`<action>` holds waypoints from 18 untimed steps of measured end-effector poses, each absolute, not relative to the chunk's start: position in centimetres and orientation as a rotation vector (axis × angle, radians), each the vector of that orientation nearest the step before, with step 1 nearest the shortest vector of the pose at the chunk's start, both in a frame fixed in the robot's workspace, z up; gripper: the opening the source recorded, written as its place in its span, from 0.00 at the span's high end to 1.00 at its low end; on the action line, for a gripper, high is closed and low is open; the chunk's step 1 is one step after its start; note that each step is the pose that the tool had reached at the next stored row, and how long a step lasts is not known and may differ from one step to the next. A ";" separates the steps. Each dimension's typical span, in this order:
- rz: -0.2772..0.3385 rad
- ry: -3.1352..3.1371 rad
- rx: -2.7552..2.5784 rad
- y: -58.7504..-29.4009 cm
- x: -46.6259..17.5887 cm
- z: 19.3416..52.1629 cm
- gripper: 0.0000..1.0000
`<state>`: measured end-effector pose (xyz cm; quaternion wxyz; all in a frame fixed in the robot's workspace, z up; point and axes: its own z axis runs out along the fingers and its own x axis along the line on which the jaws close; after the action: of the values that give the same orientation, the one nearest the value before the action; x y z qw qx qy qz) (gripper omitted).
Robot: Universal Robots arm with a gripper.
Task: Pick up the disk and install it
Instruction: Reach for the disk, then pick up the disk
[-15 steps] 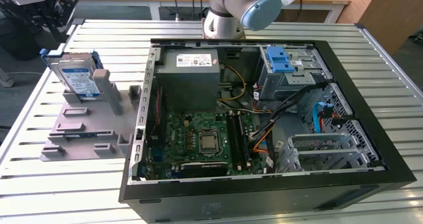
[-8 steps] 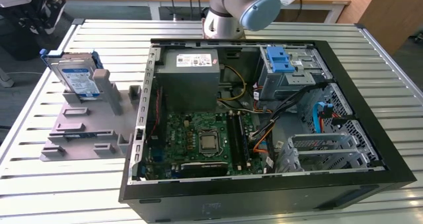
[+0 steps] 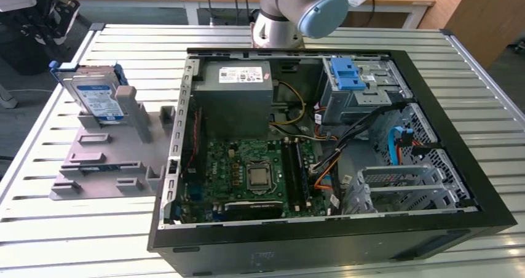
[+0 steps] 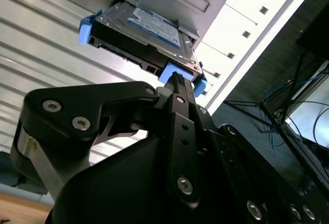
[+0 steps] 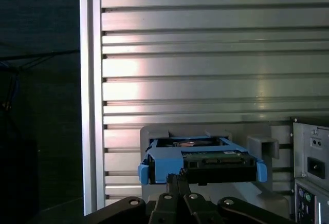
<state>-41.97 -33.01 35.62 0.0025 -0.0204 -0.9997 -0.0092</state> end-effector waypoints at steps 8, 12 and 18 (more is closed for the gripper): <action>-0.029 -3.136 -0.064 -33.0 -42.0 35.6 0.89; -0.029 -3.136 -0.064 -33.0 -42.0 35.6 0.89; -0.028 -3.136 -0.026 -33.0 -42.0 35.6 0.89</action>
<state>-41.97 -33.02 35.57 0.0025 -0.0082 -0.9999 -0.0090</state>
